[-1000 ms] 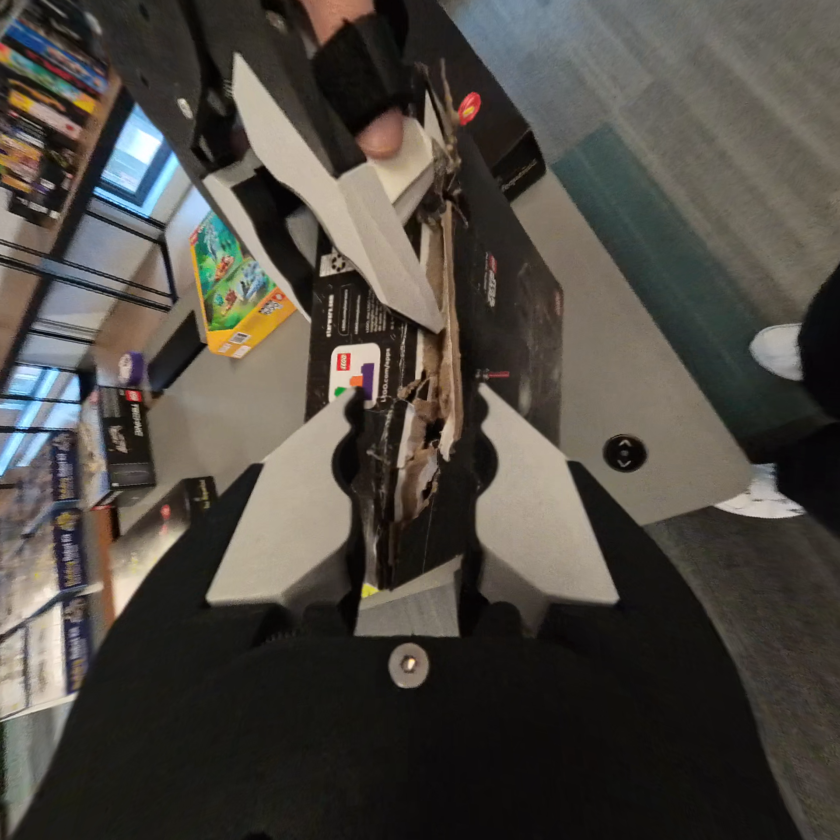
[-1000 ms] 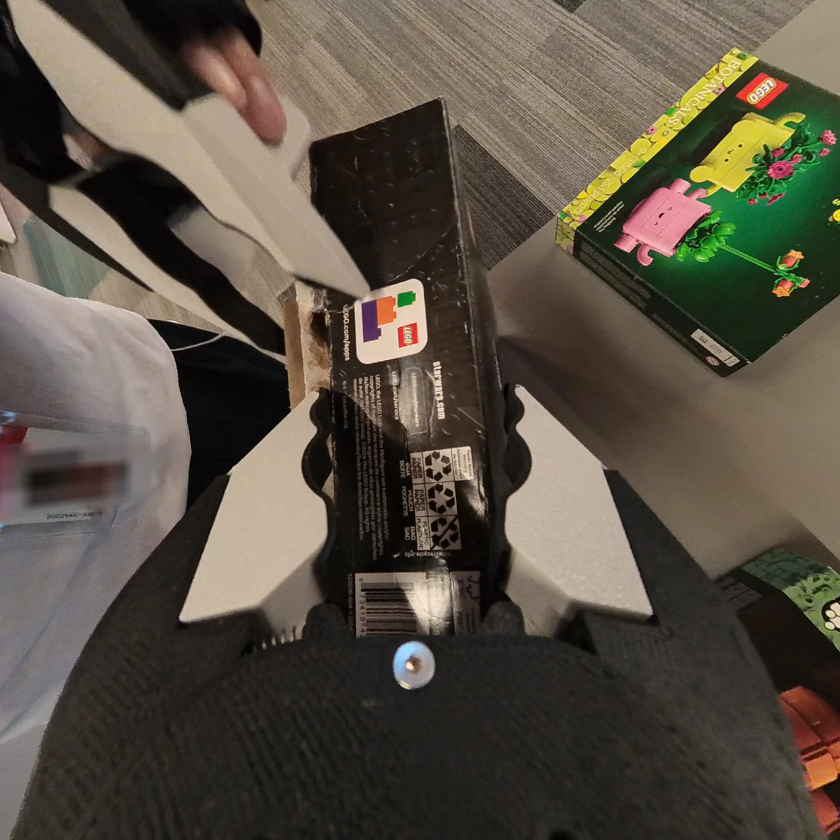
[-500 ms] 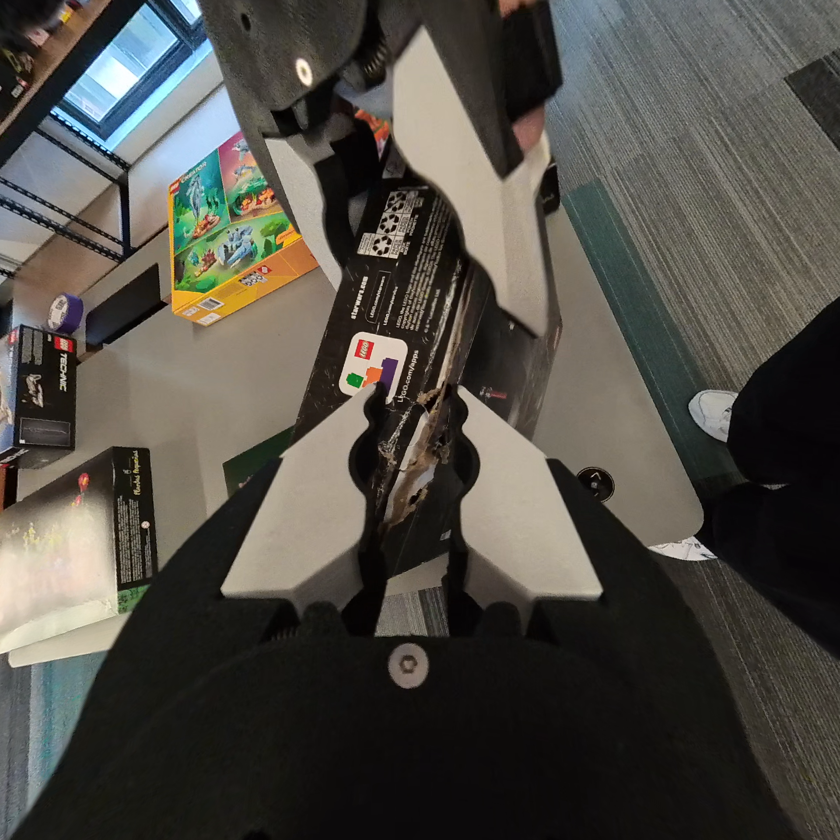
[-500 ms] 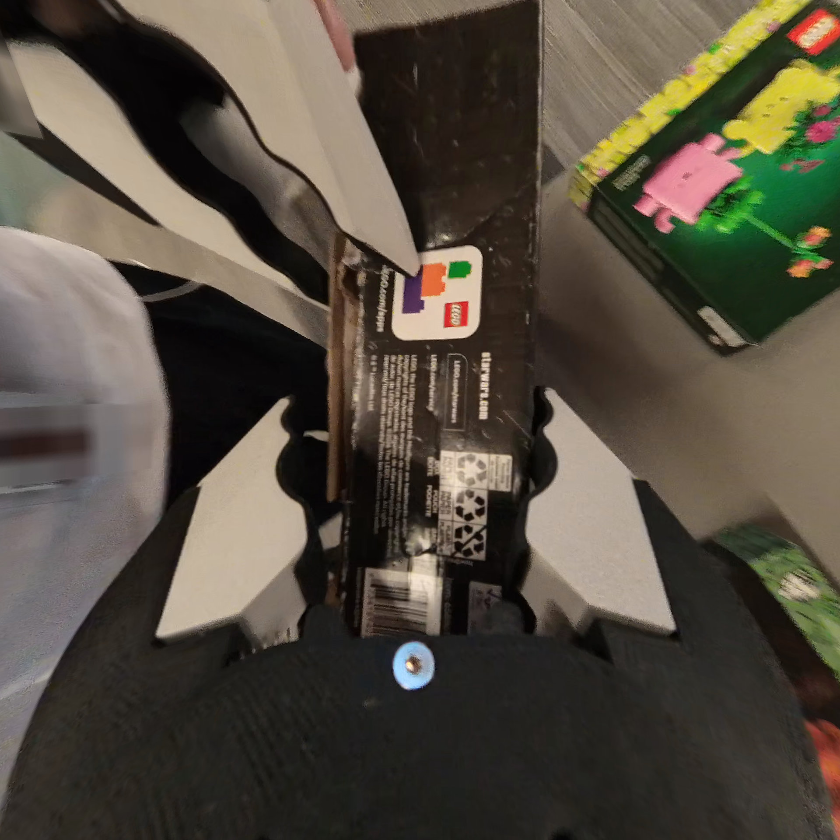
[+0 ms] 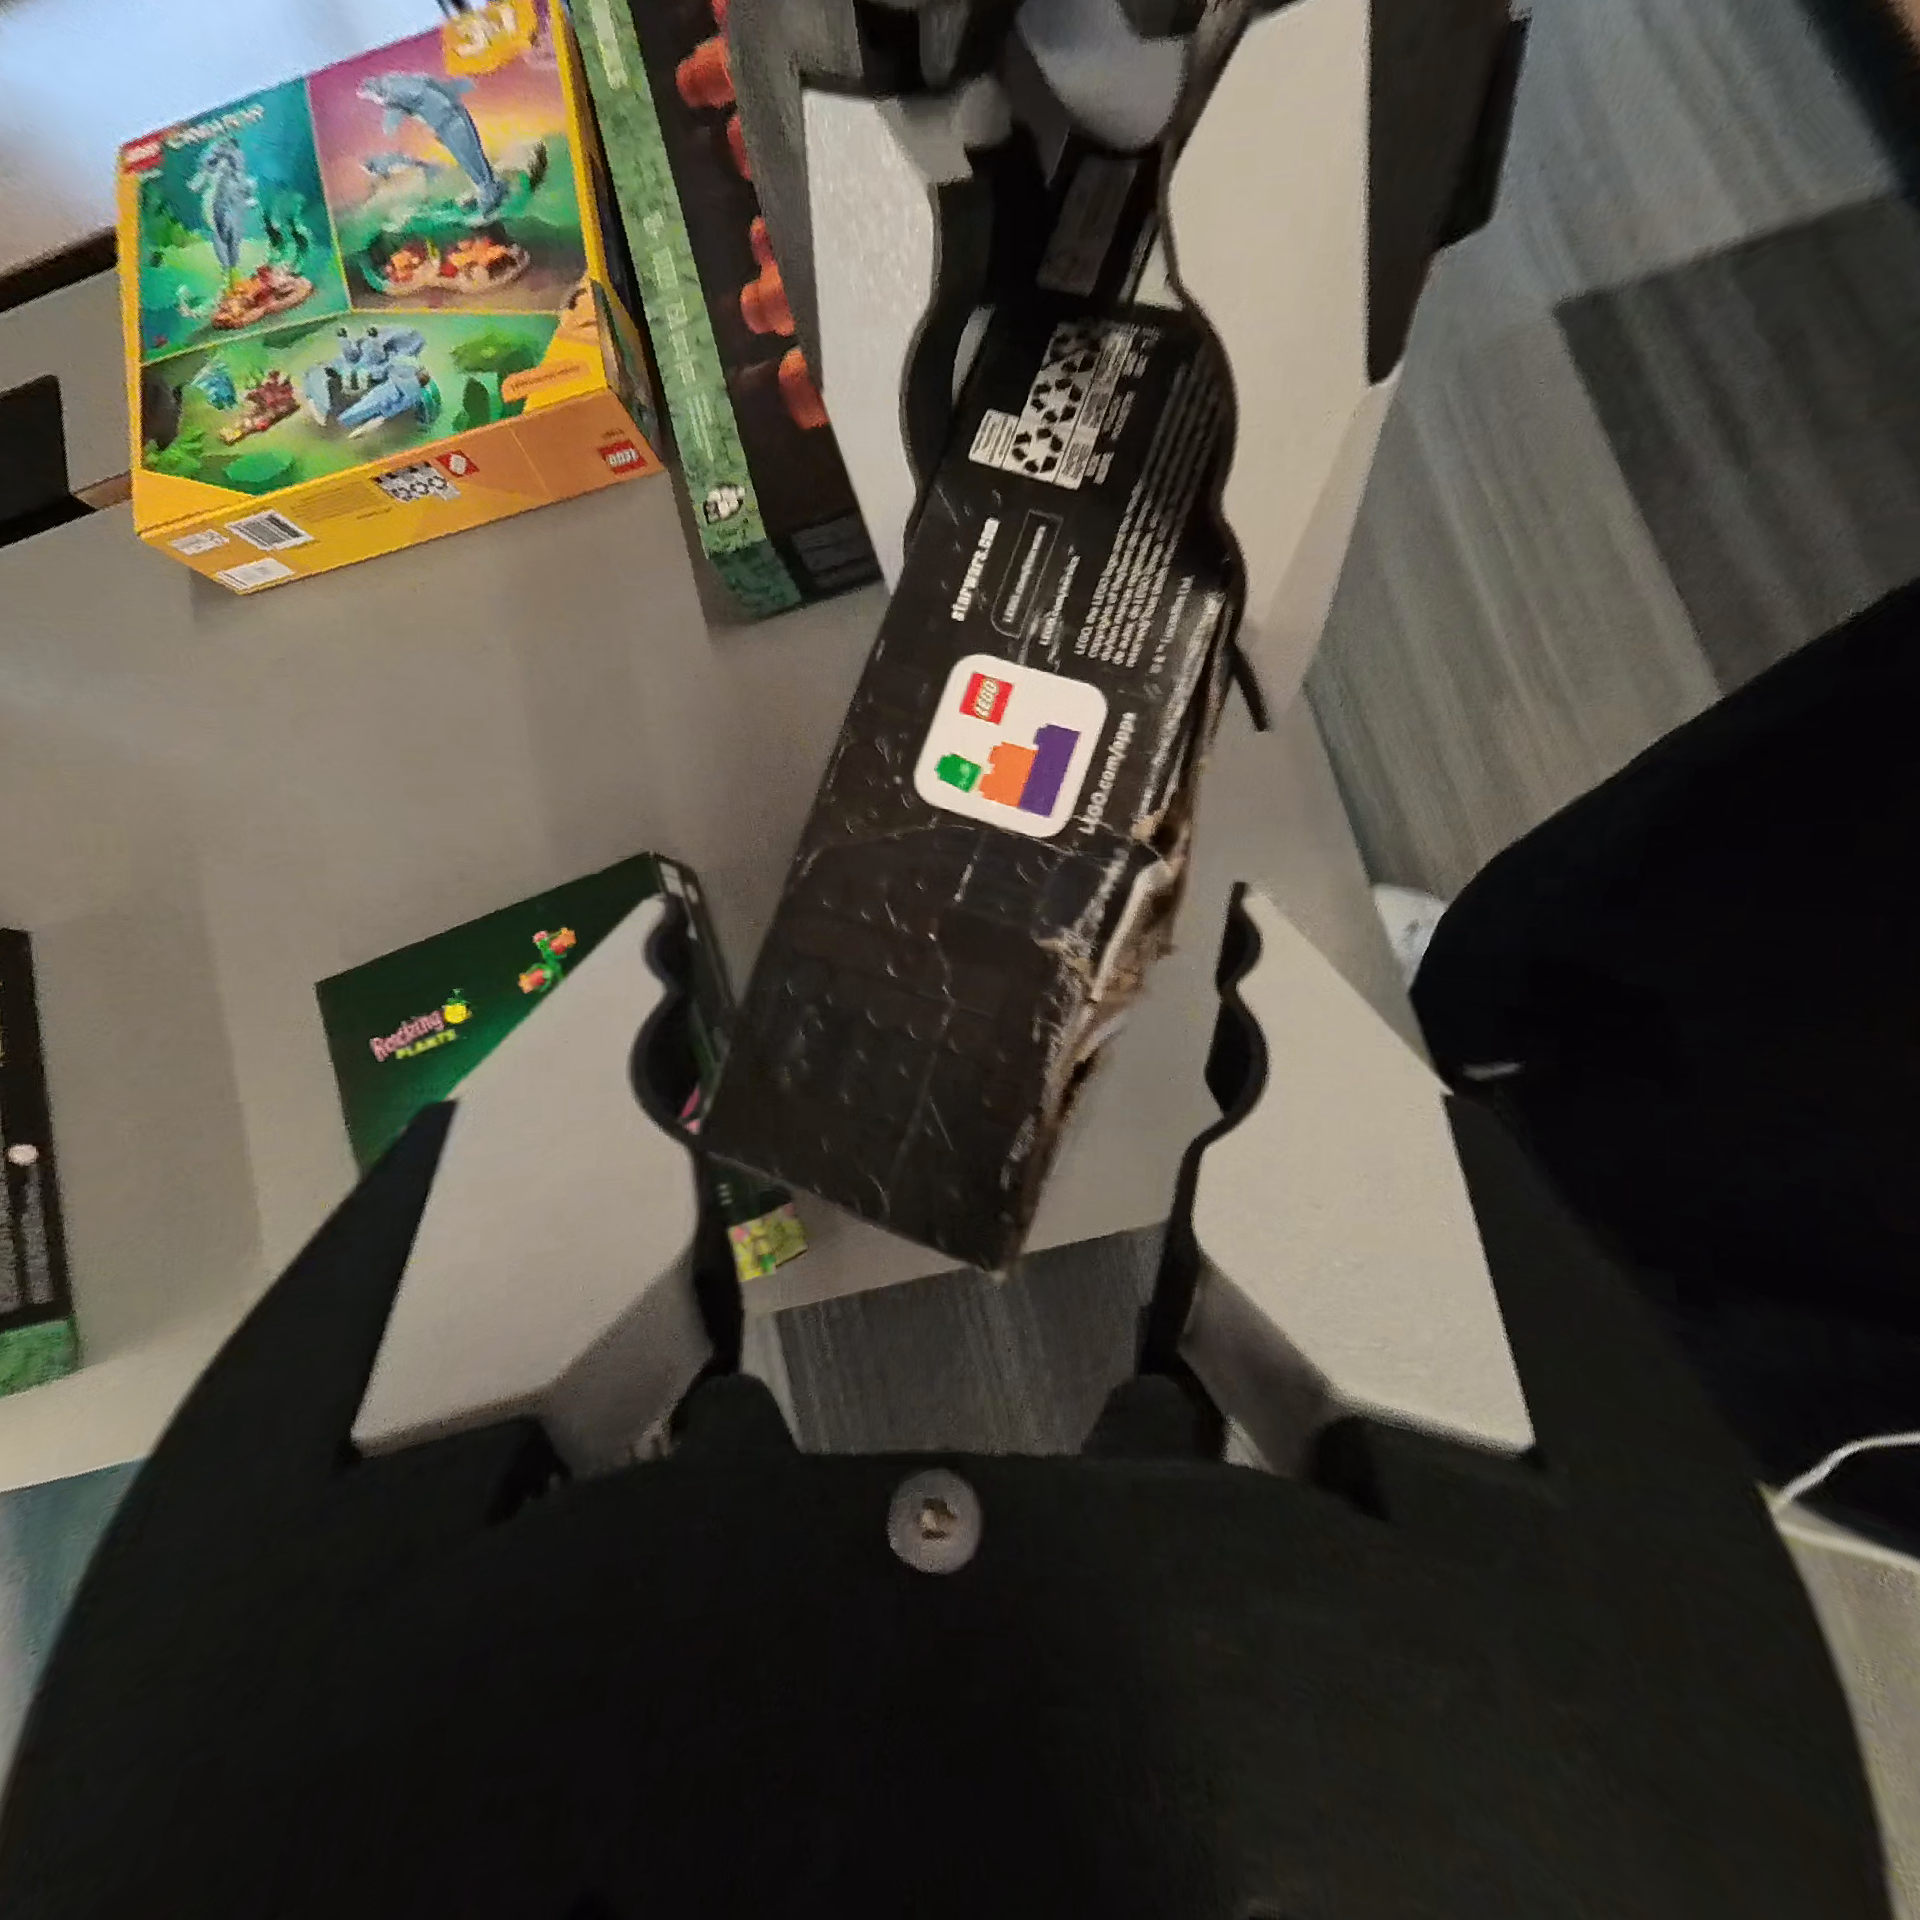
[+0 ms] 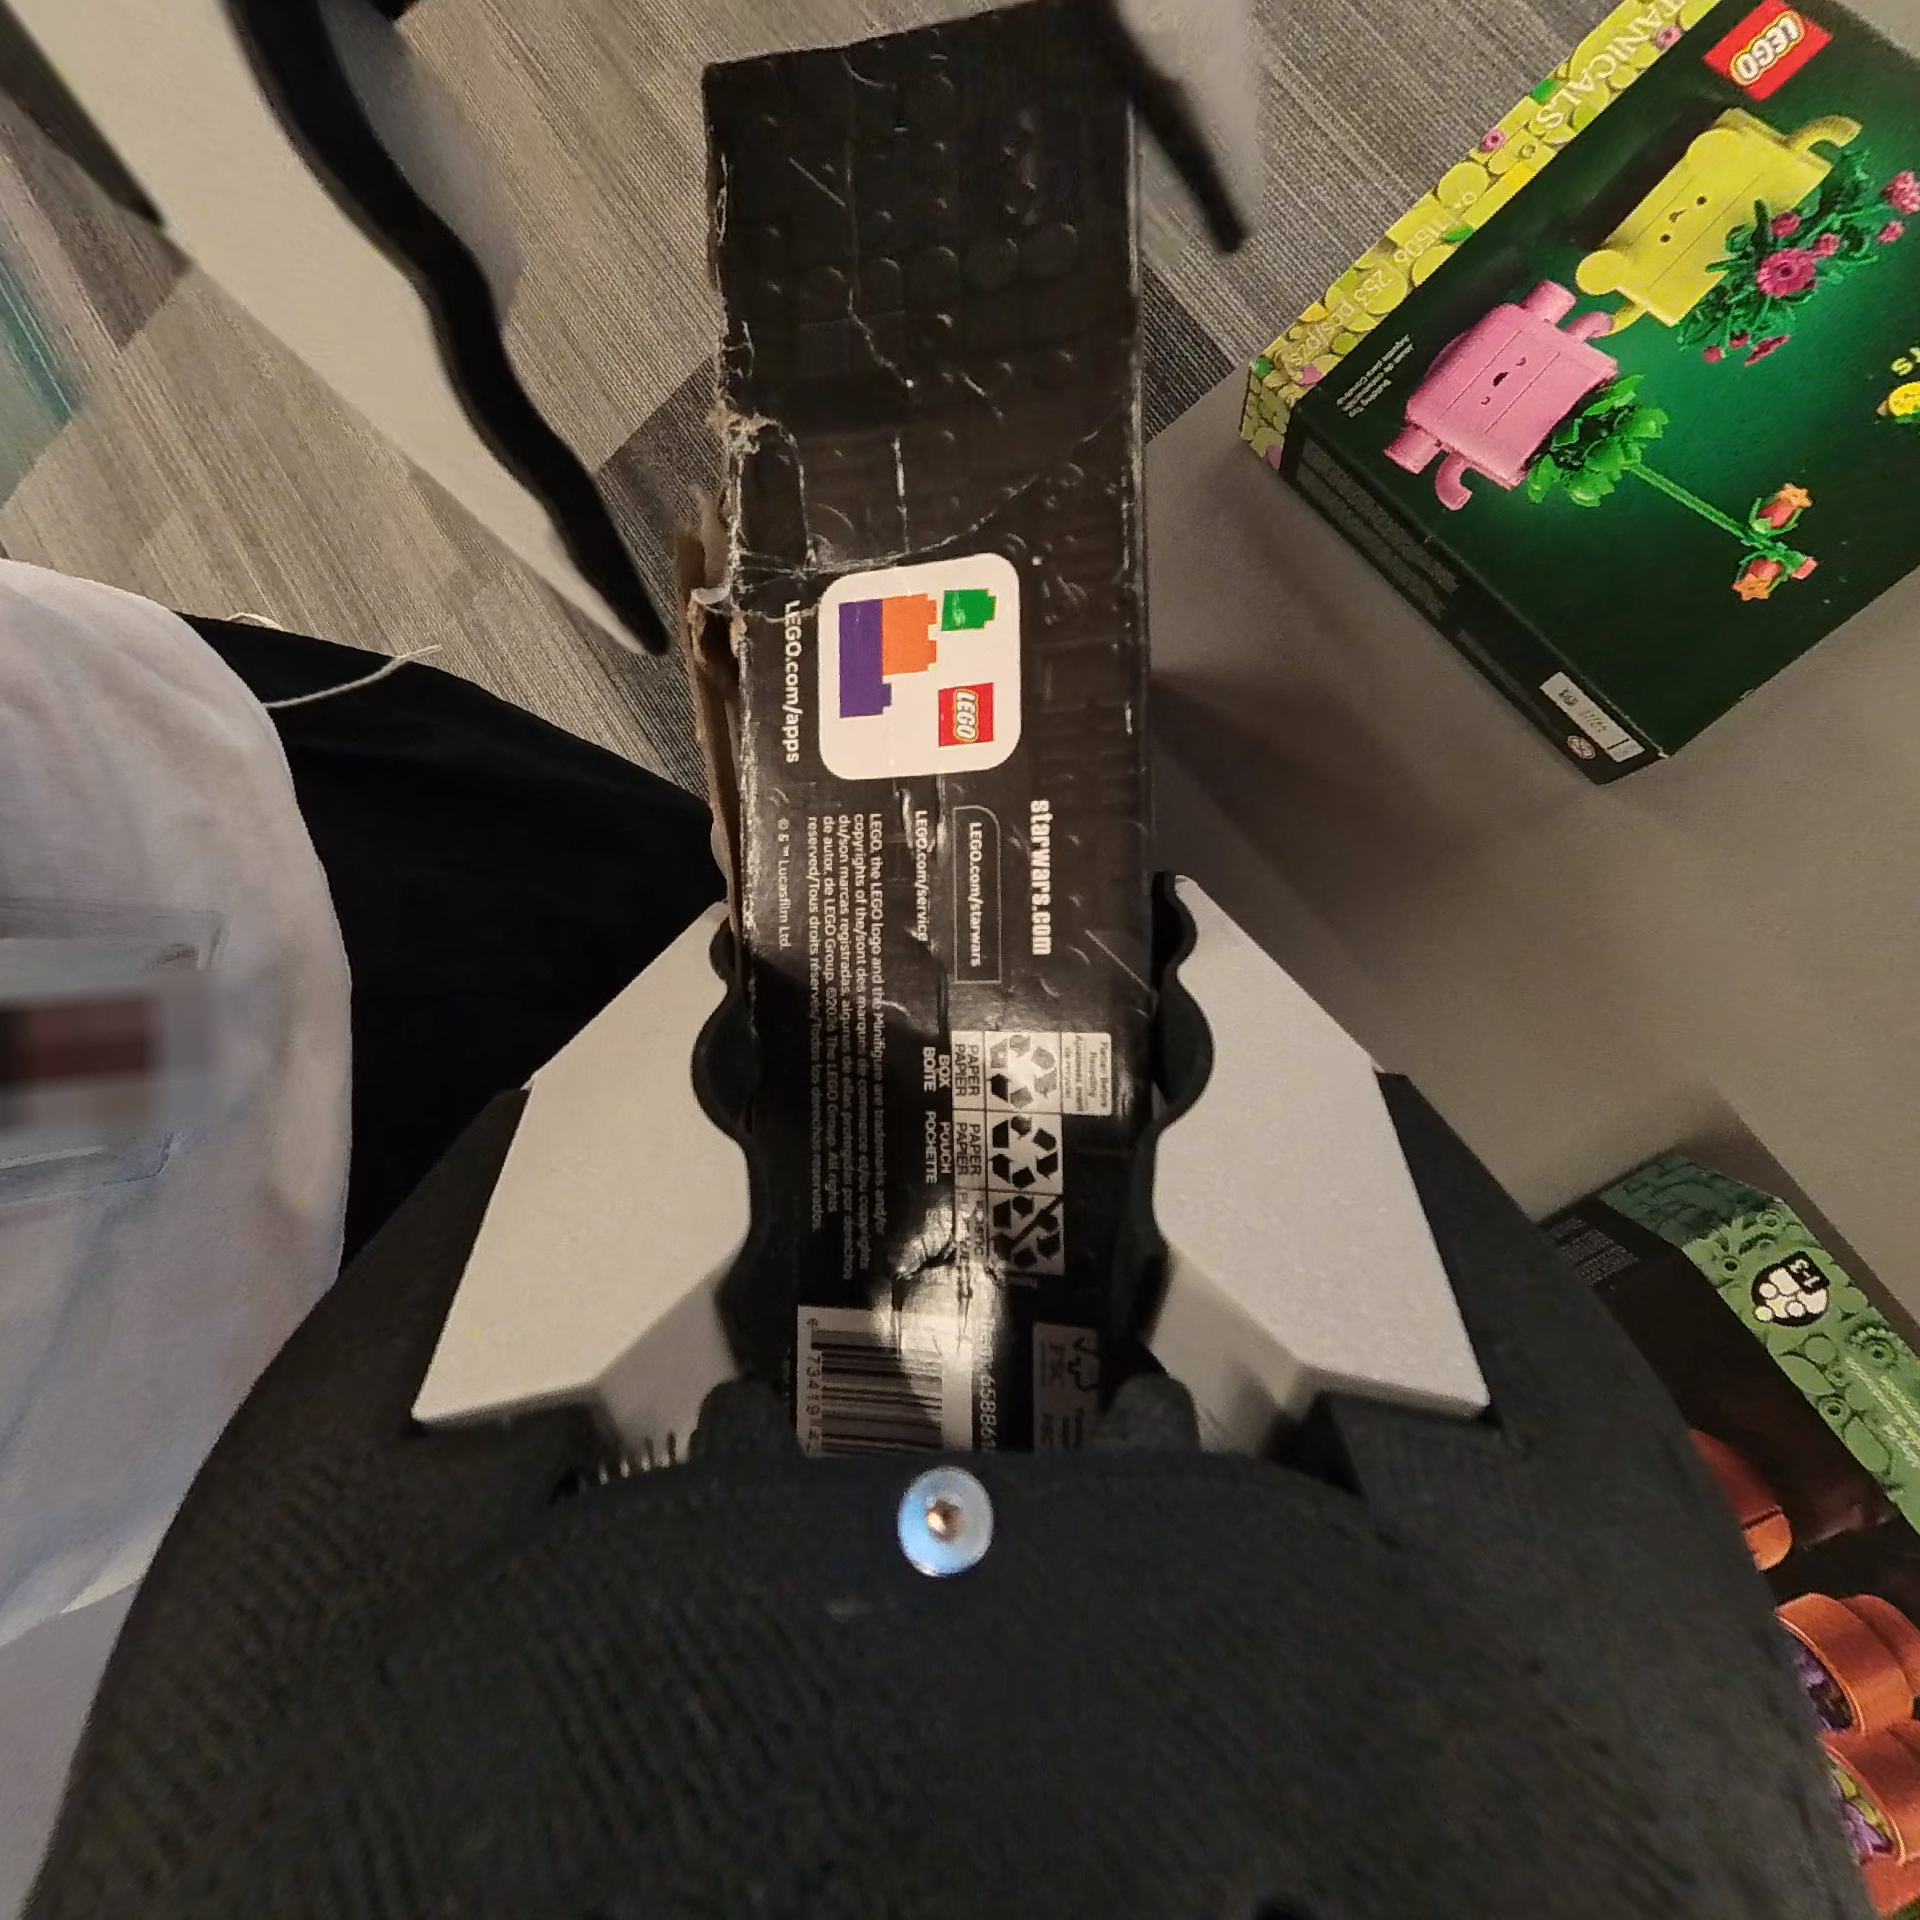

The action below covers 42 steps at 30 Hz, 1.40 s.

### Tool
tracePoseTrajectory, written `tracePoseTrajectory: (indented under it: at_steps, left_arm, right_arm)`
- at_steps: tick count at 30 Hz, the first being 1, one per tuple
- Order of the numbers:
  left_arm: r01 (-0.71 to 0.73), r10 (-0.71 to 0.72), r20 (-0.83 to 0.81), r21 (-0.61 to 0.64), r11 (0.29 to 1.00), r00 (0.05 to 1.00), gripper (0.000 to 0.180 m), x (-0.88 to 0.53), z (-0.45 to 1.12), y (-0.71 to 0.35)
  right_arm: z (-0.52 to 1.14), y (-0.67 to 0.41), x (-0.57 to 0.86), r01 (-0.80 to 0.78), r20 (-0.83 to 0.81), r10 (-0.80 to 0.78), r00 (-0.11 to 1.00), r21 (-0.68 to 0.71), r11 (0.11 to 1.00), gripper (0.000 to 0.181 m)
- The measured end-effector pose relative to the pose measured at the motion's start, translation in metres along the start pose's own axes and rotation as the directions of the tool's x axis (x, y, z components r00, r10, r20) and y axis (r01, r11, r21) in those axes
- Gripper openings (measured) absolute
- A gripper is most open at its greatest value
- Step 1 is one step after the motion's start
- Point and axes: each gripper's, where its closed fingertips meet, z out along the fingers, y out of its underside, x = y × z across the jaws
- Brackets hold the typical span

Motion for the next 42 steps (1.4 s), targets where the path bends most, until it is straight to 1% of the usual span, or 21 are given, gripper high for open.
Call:
tracePoseTrajectory:
  at_steps: [1,3,5,7,8,10,14,16,18,21,23,25,26,27,29,31,33,35,38,40,42]
  left_arm:
    - [-0.027,0.026,-0.013,-0.032,0.999,1.000,0.107,-0.001,0.004,-0.001]
    - [-0.080,0.077,-0.046,-0.065,0.995,0.996,0.109,0.002,0.011,-0.007]
    - [-0.126,0.117,-0.096,-0.096,0.987,0.989,0.101,0.006,0.018,-0.009]
    - [-0.124,0.096,-0.199,-0.131,0.984,0.975,0.082,0.016,0.025,-0.005]
    - [-0.118,0.082,-0.231,-0.144,0.983,0.969,0.081,0.018,0.026,-0.004]
    - [-0.134,0.081,-0.292,-0.168,0.977,0.953,0.072,0.022,0.026,-0.002]
    - [-0.143,0.092,-0.303,-0.152,0.978,0.949,0.070,0.023,0.026,-0.003]
    - [-0.142,0.096,-0.306,-0.134,0.981,0.947,0.069,0.023,0.026,-0.003]
    - [-0.131,0.089,-0.308,-0.120,0.984,0.947,0.069,0.022,0.026,-0.004]
    - [-0.142,0.098,-0.320,-0.116,0.983,0.942,0.070,0.022,0.026,-0.005]
    - [-0.128,0.085,-0.335,-0.109,0.986,0.938,0.074,0.022,0.024,-0.006]
    - [-0.069,0.047,-0.318,-0.058,0.996,0.947,0.079,0.009,0.011,-0.014]
    - [-0.018,0.012,-0.291,-0.017,1.000,0.957,0.085,-0.002,0.001,-0.017]
    - [0.042,-0.033,-0.265,0.030,0.999,0.964,0.088,-0.015,-0.012,-0.018]
    - [0.167,-0.135,-0.226,0.127,0.978,0.965,0.094,-0.038,-0.041,-0.007]
    - [0.283,-0.230,-0.236,0.221,0.933,0.944,0.093,-0.045,-0.063,0.016]
    - [0.416,-0.321,-0.305,0.329,0.848,0.896,0.088,-0.037,-0.071,0.036]
    - [0.518,-0.391,-0.367,0.370,0.771,0.844,0.089,-0.021,-0.059,0.057]
    - [0.580,-0.424,-0.413,0.405,0.707,0.806,0.093,0.013,-0.026,0.070]
    - [0.580,-0.425,-0.406,0.437,0.687,0.809,0.099,0.029,-0.008,0.066]
    - [0.549,-0.400,-0.382,0.478,0.686,0.833,0.106,0.037,0.002,0.053]
  right_arm:
    - [0.000,0.000,0.000,0.000,0.000,0.000,1.000,0.000,1.000,0.076]
    - [0.000,0.000,0.000,0.000,-0.001,0.000,1.000,-0.001,1.000,0.076]
    - [0.000,0.000,-0.001,0.003,-0.003,-0.003,1.000,0.000,1.000,0.075]
    - [0.001,0.000,-0.003,0.015,-0.001,-0.015,1.000,-0.003,1.000,0.075]
    - [0.001,0.000,-0.004,0.018,-0.002,-0.018,1.000,-0.005,1.000,0.075]
    - [0.002,0.000,-0.006,0.030,-0.005,-0.030,1.000,-0.010,1.000,0.076]
    - [0.004,-0.002,-0.005,0.033,-0.058,-0.034,0.998,-0.013,0.999,0.079]
    - [0.008,-0.003,-0.006,0.030,-0.078,-0.033,0.996,-0.034,0.999,0.090]
    - [0.009,-0.001,0.000,0.008,-0.121,-0.015,0.993,-0.058,0.998,0.088]
    - [0.008,0.000,-0.002,0.026,-0.103,-0.033,0.994,-0.064,0.998,0.082]
    - [0.008,0.000,-0.002,0.038,-0.095,-0.044,0.995,-0.060,0.997,0.080]
    - [0.006,0.000,0.001,0.031,-0.092,-0.036,0.995,-0.053,0.998,0.080]
    - [0.005,0.000,0.002,0.024,-0.090,-0.028,0.996,-0.046,0.999,0.079]
    - [0.004,0.001,0.003,0.021,-0.087,-0.025,0.996,-0.042,0.999,0.079]
    - [0.001,0.005,0.004,0.030,-0.083,-0.034,0.996,-0.047,0.998,0.079]
    - [-0.002,0.010,0.003,0.044,-0.073,-0.048,0.996,-0.051,0.998,0.079]
    - [-0.007,0.016,0.001,0.063,-0.058,-0.065,0.996,-0.041,0.997,0.078]
    - [-0.013,0.020,-0.003,0.088,-0.032,-0.088,0.996,-0.016,0.996,0.078]
    - [-0.019,0.025,-0.008,0.094,-0.024,-0.093,0.995,0.018,0.995,0.077]
    - [-0.022,0.027,-0.011,0.088,-0.025,-0.087,0.996,0.037,0.995,0.076]
    - [-0.024,0.029,-0.012,0.074,-0.030,-0.072,0.997,0.050,0.996,0.076]
